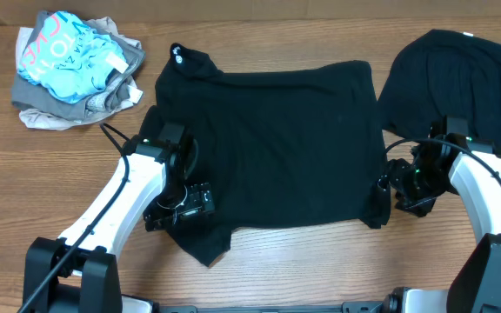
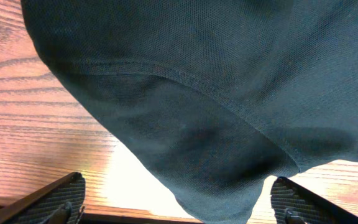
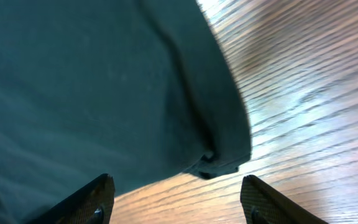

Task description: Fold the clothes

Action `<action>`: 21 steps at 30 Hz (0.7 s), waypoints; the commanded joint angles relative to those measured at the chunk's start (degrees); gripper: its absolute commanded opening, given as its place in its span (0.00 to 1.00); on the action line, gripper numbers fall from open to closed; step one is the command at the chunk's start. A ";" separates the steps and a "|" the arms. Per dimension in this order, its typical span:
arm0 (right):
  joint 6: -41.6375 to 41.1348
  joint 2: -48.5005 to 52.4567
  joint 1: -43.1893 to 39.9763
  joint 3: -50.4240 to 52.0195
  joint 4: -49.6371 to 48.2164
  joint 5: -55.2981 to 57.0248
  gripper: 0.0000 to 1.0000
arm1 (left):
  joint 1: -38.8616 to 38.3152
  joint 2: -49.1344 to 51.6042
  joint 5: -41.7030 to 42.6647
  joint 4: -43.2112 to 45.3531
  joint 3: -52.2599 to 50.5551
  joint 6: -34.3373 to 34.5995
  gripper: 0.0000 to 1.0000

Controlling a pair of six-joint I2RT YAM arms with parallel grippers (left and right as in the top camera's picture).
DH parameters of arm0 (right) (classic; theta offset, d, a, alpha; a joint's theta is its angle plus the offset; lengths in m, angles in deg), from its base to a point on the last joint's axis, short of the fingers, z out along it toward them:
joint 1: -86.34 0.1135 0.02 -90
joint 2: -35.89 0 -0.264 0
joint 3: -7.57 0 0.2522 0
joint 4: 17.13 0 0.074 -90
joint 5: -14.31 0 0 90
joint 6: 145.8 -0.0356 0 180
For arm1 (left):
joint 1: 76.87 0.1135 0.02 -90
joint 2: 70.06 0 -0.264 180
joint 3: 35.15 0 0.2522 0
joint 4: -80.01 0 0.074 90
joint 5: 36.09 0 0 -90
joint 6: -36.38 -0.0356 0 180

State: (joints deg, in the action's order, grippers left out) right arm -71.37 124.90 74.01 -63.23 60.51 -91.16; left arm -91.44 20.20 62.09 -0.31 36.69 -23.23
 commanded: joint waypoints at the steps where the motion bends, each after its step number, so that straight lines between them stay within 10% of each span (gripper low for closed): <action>1: 2.51 0.15 0.72 -1.53 0.15 -2.71 0.70 | 0.13 -1.49 0.90 -1.77 -0.83 0.87 0.95; 13: 2.29 0.15 1.07 -1.53 -0.79 -2.64 0.70 | -5.29 -6.51 4.44 -0.68 -8.96 0.42 0.80; 21: 2.27 0.15 1.09 -1.53 -1.38 -2.67 0.70 | -22.01 -8.41 -2.25 0.33 -8.98 -0.50 0.77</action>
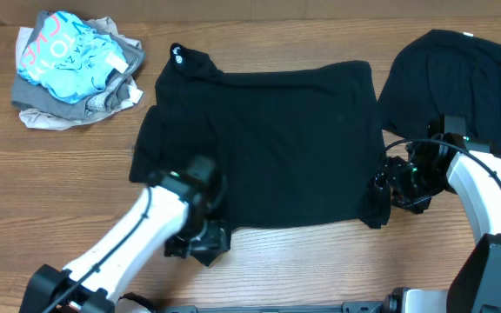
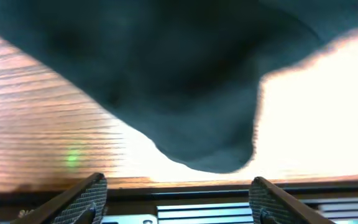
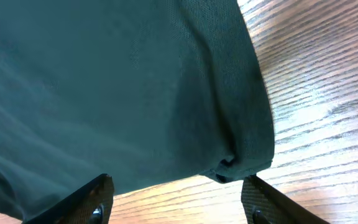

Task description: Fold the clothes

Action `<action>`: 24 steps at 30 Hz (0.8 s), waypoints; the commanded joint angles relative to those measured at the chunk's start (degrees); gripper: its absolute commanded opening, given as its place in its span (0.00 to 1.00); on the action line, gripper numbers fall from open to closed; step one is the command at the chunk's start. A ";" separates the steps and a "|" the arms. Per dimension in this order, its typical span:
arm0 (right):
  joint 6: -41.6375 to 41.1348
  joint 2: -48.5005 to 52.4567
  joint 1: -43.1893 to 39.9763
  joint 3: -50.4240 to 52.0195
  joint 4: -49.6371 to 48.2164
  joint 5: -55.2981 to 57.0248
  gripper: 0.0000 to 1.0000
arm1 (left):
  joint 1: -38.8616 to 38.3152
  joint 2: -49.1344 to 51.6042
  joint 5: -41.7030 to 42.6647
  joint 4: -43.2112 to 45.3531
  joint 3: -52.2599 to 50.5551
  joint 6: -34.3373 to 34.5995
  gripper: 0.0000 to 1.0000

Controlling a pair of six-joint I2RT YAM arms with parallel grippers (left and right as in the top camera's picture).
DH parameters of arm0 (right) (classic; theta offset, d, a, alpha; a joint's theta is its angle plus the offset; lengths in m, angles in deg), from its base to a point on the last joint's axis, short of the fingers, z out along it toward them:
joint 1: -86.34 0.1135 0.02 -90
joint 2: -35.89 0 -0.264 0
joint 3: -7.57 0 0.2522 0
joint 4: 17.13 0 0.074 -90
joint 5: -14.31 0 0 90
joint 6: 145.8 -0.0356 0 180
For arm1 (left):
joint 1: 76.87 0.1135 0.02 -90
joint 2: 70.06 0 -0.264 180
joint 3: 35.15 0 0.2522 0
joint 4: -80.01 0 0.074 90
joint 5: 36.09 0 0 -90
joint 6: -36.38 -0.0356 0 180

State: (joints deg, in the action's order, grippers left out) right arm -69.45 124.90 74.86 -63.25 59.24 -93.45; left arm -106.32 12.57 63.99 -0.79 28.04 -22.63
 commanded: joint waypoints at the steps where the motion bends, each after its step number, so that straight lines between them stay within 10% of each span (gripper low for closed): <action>1: 0.37 0.15 0.22 -1.51 -0.09 -0.37 0.70 | -9.70 -0.76 -5.68 1.18 -0.33 -0.57 0.78; 18: 0.42 0.15 0.24 -1.51 0.44 -0.37 0.70 | -16.22 6.64 -18.91 3.28 -1.29 11.45 0.76; 24: 0.42 0.15 0.24 -1.51 0.52 -0.37 0.70 | -16.17 6.95 -16.61 3.96 -1.29 11.45 0.06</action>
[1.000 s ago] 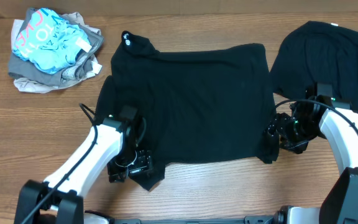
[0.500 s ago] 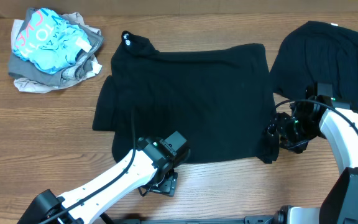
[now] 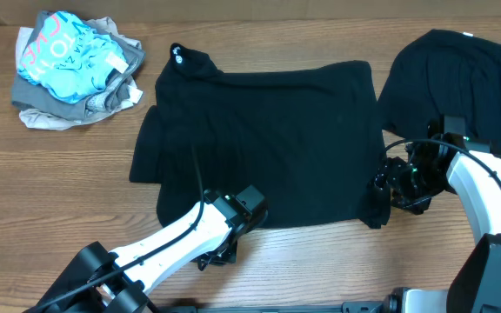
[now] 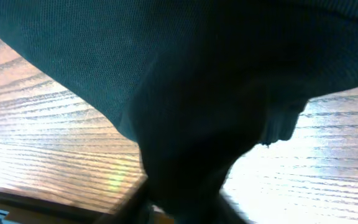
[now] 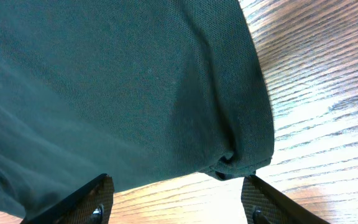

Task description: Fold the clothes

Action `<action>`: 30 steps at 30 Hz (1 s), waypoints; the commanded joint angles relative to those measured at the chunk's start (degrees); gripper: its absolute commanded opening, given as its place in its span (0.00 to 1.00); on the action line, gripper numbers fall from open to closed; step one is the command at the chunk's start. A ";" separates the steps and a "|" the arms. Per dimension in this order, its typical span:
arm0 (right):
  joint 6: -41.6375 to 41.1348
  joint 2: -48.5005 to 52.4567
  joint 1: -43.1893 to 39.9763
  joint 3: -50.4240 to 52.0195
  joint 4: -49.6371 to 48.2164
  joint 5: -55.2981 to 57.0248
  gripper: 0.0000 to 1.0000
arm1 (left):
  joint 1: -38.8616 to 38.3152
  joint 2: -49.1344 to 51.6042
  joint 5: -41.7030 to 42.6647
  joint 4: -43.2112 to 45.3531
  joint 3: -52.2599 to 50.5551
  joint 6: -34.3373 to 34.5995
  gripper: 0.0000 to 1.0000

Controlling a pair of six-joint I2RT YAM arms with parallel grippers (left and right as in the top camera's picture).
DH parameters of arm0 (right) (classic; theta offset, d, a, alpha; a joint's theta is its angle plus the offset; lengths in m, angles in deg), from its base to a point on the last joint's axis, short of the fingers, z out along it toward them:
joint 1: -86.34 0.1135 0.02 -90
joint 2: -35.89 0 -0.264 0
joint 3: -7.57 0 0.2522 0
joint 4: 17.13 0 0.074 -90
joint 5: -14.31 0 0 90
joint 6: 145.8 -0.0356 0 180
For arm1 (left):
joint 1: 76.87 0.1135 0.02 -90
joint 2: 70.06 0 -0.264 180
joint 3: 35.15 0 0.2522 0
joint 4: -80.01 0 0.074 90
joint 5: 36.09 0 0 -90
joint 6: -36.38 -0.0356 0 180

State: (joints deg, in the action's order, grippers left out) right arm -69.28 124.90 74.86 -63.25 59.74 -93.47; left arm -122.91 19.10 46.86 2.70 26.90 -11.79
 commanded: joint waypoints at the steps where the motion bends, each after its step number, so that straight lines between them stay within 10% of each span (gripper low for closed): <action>1: 0.24 0.15 0.24 -1.51 0.02 -0.35 0.70 | 0.42 0.42 0.90 0.87 -0.15 0.61 0.04; 14: -2.95 -5.60 0.28 -1.51 4.07 -0.26 0.57 | 11.30 -0.79 -3.89 -12.79 18.73 -6.36 0.04; 30: -19.19 -6.58 10.67 6.58 -1.75 7.61 0.57 | 18.38 -0.79 -3.91 -8.70 22.49 -15.32 0.04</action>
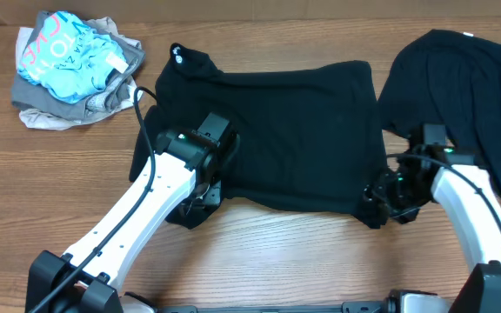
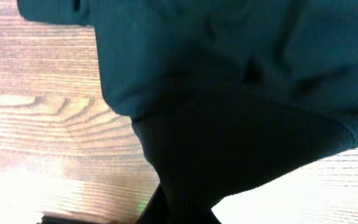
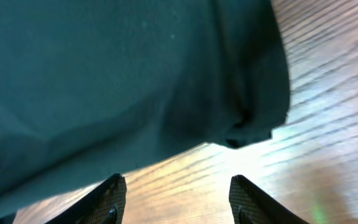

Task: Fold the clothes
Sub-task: 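Lift the bottom hem with both grippers and fold it upward toward the collar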

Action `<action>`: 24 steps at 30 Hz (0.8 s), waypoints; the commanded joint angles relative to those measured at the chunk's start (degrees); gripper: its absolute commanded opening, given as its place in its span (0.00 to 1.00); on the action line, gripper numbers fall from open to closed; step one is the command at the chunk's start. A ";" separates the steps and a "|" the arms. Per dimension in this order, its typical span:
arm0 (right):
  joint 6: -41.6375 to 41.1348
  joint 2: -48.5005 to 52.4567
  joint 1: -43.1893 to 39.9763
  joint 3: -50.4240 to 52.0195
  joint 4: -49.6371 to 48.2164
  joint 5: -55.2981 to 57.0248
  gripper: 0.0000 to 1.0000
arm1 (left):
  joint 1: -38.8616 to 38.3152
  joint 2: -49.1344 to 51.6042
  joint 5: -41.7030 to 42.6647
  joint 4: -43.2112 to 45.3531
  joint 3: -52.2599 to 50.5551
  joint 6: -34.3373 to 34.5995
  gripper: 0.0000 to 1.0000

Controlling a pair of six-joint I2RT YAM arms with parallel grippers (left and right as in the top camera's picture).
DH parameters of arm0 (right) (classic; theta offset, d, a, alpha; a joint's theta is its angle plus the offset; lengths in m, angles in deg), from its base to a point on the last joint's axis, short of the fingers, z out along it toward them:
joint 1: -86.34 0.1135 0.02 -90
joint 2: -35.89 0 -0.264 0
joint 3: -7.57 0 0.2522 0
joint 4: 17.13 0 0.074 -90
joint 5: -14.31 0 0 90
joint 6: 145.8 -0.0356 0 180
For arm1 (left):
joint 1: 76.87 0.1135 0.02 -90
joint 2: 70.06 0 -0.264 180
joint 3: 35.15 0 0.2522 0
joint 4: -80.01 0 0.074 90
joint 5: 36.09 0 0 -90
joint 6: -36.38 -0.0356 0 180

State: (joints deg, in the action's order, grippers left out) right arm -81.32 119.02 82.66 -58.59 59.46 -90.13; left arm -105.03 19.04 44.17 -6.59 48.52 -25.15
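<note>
A black shirt [image 1: 285, 130] lies spread across the middle of the table. My left gripper [image 1: 197, 202] is at the shirt's front left part, shut on a bunch of its cloth. In the left wrist view the dark cloth [image 2: 229, 62] fills the frame and narrows down into the jaws, hiding the fingers. My right gripper [image 1: 377, 195] stands open at the shirt's front right corner [image 3: 253, 130]. Only bare wood lies between its fingertips [image 3: 180, 202].
A pile of light blue and grey clothes [image 1: 72, 65] sits at the back left. A second black garment [image 1: 464, 78] lies at the back right, behind the right arm. The table's front edge runs close below both grippers.
My left gripper, shut on the shirt's cloth, has moved from the front edge back and to the left, drawing the front left part with it. The right gripper shifted slightly left, still open.
First my left gripper was open over the shirt's front left sleeve. Then it hovered open at the sleeve's tip near the front edge. After that it was shut on the cloth further right, and now holds it at the front left. The right gripper stayed open at the right corner.
</note>
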 commanded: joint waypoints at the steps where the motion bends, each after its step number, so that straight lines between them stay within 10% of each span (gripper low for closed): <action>1: -9.38 -0.68 3.96 2.62 -2.08 5.75 0.56 | 0.50 -0.72 -1.22 0.85 0.87 -2.19 0.04; 20: -26.18 -0.61 6.40 14.82 -16.92 11.37 0.49 | 0.50 -0.72 -1.38 3.19 0.87 -2.78 0.04; 24: -26.40 -0.61 6.40 16.24 -17.33 10.73 0.24 | 0.50 -0.72 -1.36 3.45 0.87 -2.75 0.04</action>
State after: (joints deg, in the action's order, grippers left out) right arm -106.46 118.87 89.04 -44.28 42.41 -79.24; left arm -104.94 19.04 44.17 -3.44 48.52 -26.88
